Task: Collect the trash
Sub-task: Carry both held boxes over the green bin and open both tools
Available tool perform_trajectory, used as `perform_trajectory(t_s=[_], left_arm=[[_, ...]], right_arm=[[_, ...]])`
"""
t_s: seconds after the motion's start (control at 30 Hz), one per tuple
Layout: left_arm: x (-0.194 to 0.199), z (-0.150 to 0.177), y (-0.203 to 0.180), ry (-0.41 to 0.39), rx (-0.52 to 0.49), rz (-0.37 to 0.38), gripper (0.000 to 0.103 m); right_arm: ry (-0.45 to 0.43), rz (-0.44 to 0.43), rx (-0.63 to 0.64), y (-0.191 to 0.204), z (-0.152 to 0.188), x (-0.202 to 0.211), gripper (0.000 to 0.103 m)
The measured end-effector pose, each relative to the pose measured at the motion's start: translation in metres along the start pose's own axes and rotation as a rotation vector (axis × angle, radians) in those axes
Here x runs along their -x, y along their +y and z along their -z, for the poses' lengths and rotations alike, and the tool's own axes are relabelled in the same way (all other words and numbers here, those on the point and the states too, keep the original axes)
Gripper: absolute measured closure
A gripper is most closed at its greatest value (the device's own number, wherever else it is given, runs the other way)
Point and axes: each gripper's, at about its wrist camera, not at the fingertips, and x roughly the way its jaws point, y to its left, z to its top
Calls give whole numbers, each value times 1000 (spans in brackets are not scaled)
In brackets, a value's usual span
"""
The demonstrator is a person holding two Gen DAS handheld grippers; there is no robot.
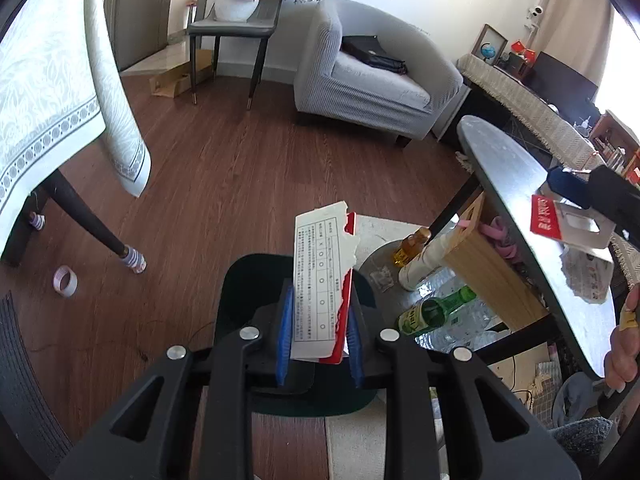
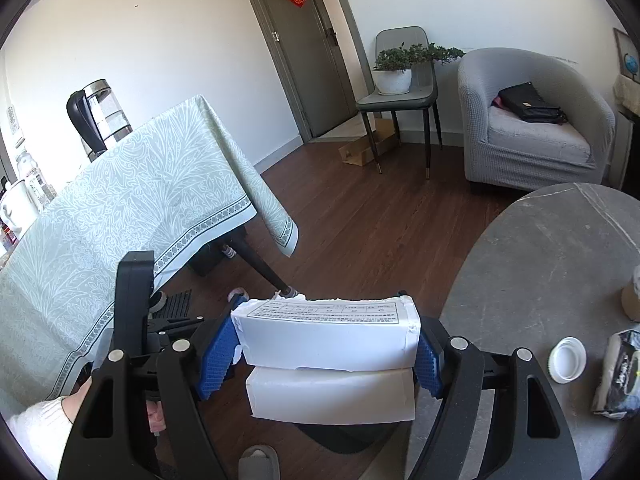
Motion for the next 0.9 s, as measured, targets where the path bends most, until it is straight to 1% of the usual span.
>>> perform_trajectory(t_s=[0.07, 0.2, 0.27, 0.3, 0.33, 0.53, 0.6, 0.67, 0.83, 0.9], left_arm=[[-7, 4, 8, 34, 15, -1, 77], [-19, 7, 15, 68, 5, -9, 77], [-22, 10, 17, 82, 3, -12, 75], [-23, 10, 20, 87, 4, -14, 71], [-24, 11, 21, 88, 8, -22, 63], [-16, 11, 35, 71, 11, -31, 54], [-12, 10, 39, 66, 14, -25, 53], [-8, 10, 43, 60, 26, -7, 52], [-2, 10, 53, 51, 46, 40, 52], [0, 10, 56, 48, 48, 37, 51]], right_arm=[[18, -10, 3, 4, 2, -9, 28], [52, -6, 19, 14, 5, -27, 28], [59, -7, 19, 17, 5, -34, 28], [61, -7, 19, 18, 5, -37, 28], [65, -6, 19, 19, 5, -40, 28], [100, 1, 38, 30, 8, -65, 28], [111, 9, 50, 35, 9, -73, 28], [117, 14, 55, 38, 10, -79, 28], [116, 35, 74, 44, 9, -87, 28], [118, 38, 78, 45, 9, -89, 28]])
